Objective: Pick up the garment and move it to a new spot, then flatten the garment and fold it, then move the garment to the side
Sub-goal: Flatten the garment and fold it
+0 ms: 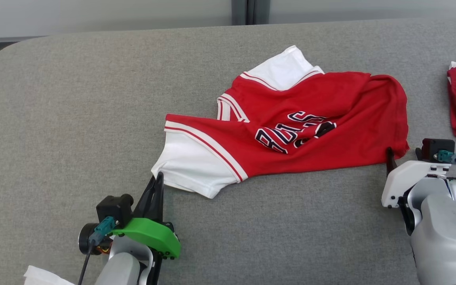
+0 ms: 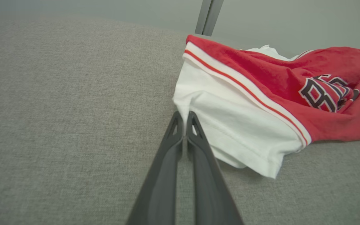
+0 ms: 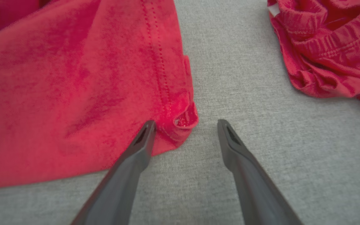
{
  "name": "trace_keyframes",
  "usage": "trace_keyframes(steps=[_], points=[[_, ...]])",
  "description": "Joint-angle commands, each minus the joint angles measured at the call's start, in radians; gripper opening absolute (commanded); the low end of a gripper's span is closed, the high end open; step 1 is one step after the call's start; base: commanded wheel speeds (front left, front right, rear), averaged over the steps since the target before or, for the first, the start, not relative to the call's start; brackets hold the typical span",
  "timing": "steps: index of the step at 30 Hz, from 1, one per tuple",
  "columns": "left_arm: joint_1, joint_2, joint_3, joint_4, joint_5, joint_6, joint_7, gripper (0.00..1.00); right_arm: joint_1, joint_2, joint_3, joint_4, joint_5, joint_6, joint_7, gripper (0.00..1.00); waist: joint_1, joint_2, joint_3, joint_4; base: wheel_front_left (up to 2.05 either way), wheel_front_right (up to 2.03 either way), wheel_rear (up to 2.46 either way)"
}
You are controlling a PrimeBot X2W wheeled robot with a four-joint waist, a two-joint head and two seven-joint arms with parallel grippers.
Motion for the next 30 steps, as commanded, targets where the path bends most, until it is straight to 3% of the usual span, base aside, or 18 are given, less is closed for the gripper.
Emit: trace_keyframes(steps=[1, 2, 3, 5, 13, 19, 24, 30], points=[[0.014, 0.002, -0.002, -0.01, 0.009, 0.007, -0.004, 0.0, -0.019, -0.001, -0.002, 0.021, -0.003, -0.002, 0.002, 0.57, 0.0, 0.0, 0.013, 0.013, 0.0, 0.0, 0.0], [0.016, 0.002, -0.001, -0.017, 0.01, 0.01, -0.004, 0.0, -0.026, 0.003, -0.004, 0.041, 0.003, -0.002, -0.001, 0.41, 0.0, 0.0, 0.012, 0.013, 0.0, 0.0, 0.0], [0.017, 0.002, 0.0, -0.022, 0.009, 0.013, -0.004, 0.0, -0.03, 0.005, -0.003, 0.057, 0.007, -0.002, -0.001, 0.33, 0.0, 0.0, 0.011, 0.012, 0.0, 0.0, 0.0], [0.021, 0.002, 0.002, -0.037, 0.008, 0.016, -0.005, 0.0, -0.043, 0.008, 0.003, 0.083, 0.018, -0.002, -0.013, 0.02, 0.0, 0.0, 0.006, 0.006, 0.0, 0.0, 0.0], [0.028, 0.01, 0.03, -0.116, 0.012, 0.013, -0.004, 0.0, -0.093, 0.02, 0.056, 0.108, 0.062, -0.002, -0.105, 0.0, 0.0, 0.0, -0.027, -0.044, 0.0, 0.0, 0.0], [0.029, 0.022, 0.075, -0.249, 0.018, 0.007, -0.004, 0.0, -0.078, 0.032, 0.126, 0.042, 0.156, -0.002, -0.15, 0.0, 0.0, 0.0, -0.082, -0.083, 0.0, 0.0, 0.0], [0.048, 0.042, 0.119, -0.402, 0.024, 0.013, -0.003, 0.0, -0.009, 0.038, 0.225, -0.126, 0.302, -0.002, -0.159, 0.0, 0.0, 0.0, -0.14, -0.112, 0.0, 0.0, 0.0], [0.059, 0.095, 0.157, -0.631, 0.043, 0.031, 0.015, 0.0, 0.113, 0.001, 0.309, -0.474, 0.431, -0.002, -0.133, 0.0, 0.0, 0.0, -0.195, -0.147, 0.0, 0.0, 0.0]])
